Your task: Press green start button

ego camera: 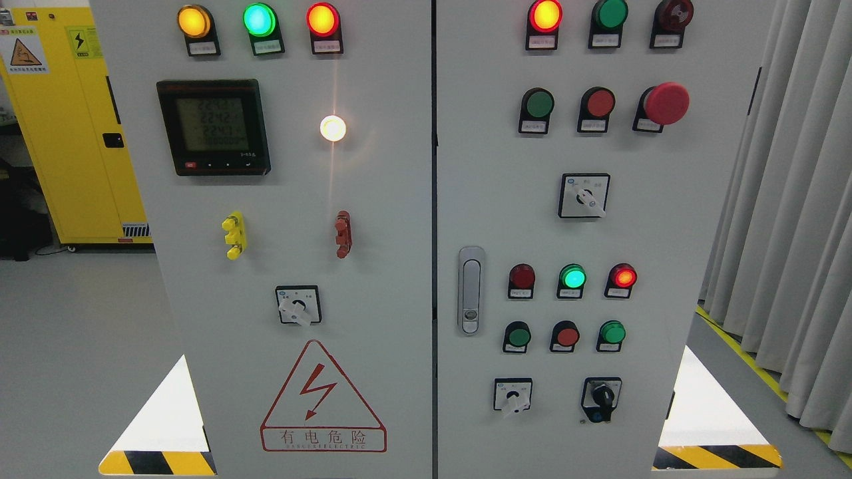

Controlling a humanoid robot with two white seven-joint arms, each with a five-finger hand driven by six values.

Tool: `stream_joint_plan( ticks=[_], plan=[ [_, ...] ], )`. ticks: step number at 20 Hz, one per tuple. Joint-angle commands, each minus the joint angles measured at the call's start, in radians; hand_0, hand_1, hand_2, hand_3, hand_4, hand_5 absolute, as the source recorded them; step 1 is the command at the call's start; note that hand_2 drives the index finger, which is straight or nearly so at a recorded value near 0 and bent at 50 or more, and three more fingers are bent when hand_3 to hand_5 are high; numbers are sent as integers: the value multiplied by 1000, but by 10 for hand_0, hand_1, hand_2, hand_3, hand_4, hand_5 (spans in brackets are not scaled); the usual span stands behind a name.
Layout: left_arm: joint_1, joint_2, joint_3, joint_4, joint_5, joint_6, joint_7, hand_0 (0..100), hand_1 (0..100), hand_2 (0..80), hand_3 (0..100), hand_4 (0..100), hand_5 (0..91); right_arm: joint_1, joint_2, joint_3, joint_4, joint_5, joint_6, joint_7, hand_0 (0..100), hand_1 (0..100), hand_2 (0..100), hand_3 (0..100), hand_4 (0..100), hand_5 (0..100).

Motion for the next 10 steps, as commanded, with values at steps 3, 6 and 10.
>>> stream_joint_plan(
  ticks=[3, 6, 10],
  plan=[
    [-31, -9, 0, -21, 0, 1, -1, 120, 556, 0, 0, 0, 0, 0, 3, 17, 2, -28, 0, 16, 156, 284, 0, 0, 0, 0],
    [-32, -7, 0, -21, 0, 1, -1, 120, 556, 0, 0, 0, 0, 0, 1, 19, 2, -28, 1, 14, 156, 284, 0, 0, 0, 0],
    [-32, -9, 0, -20, 0, 1, -1, 120, 556, 0, 0, 0, 0, 0, 1, 17, 2, -28, 0, 17, 156, 284, 0, 0, 0, 0]
  ],
)
